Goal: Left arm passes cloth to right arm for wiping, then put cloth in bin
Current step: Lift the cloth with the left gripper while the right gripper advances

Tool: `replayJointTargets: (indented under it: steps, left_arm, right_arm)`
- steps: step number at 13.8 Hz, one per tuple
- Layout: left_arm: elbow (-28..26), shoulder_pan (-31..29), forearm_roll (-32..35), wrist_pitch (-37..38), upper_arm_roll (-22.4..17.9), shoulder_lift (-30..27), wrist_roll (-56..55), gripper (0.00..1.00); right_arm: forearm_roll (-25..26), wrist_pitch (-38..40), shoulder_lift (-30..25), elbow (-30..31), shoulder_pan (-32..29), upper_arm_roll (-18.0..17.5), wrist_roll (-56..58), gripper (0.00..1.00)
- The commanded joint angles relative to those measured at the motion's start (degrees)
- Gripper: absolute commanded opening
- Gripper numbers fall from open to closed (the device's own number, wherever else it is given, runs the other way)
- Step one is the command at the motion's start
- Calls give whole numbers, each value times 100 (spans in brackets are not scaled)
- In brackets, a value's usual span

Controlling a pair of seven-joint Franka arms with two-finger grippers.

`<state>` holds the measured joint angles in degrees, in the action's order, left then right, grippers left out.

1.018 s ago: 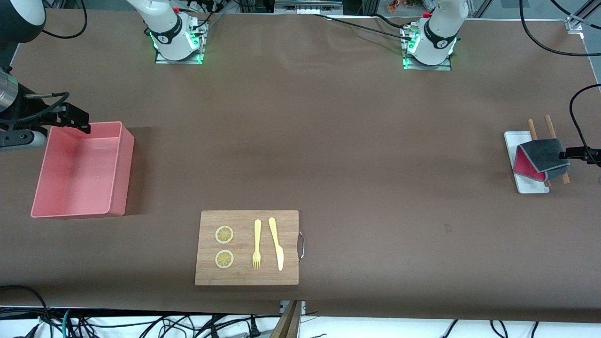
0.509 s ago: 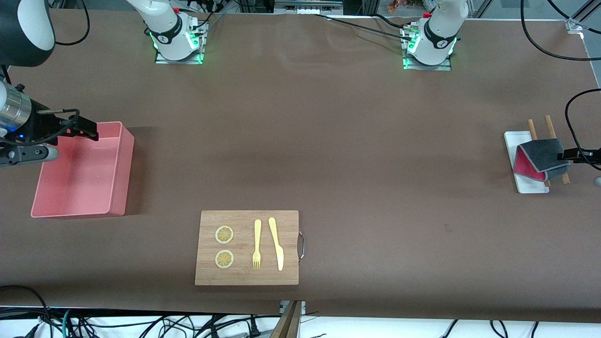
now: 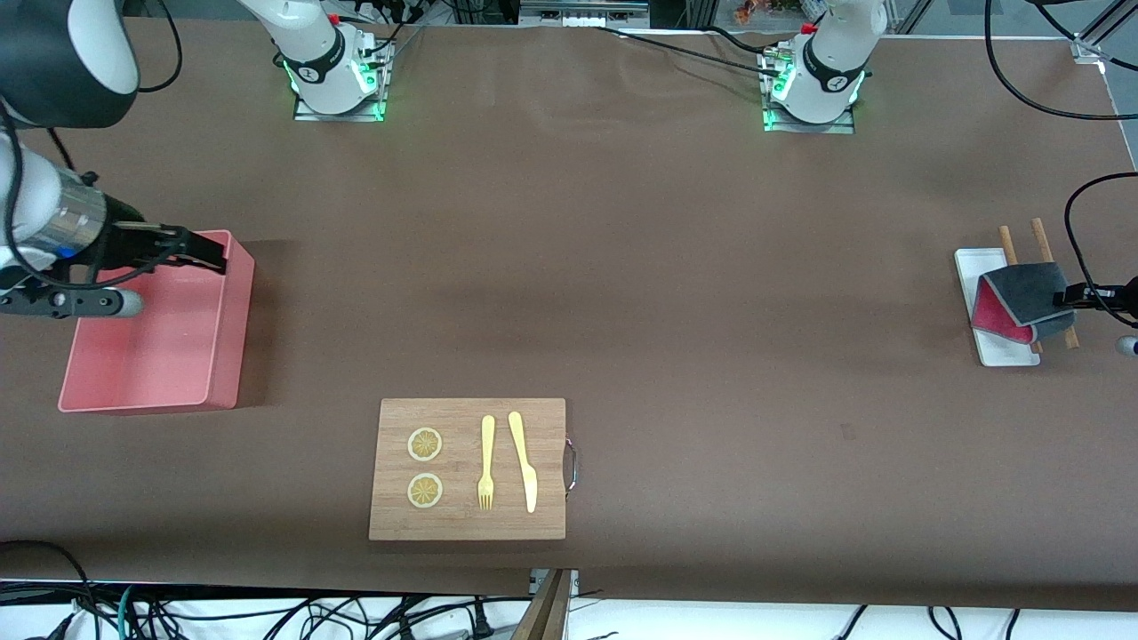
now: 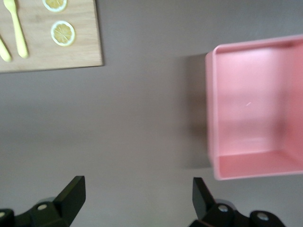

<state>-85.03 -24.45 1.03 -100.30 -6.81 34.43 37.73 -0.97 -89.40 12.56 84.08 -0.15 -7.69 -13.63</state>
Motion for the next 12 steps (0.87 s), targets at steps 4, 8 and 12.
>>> replayJointTargets:
  steps: [4,8,12]
  left_arm:
    - [171,-95,-112,80,5,64,217,0]
    - [197,-78,-103,106,22,20,279,0]
    - [592,290,-121,571,329,-24,86,0]
  right_arm:
    - [-693,-508,159,-67,717,13,-2562,100]
    - [-835,-1026,335,-67,1113,13,-3829,100]
    - [-1002,-1343,441,-67,1394,13,-4892,100]
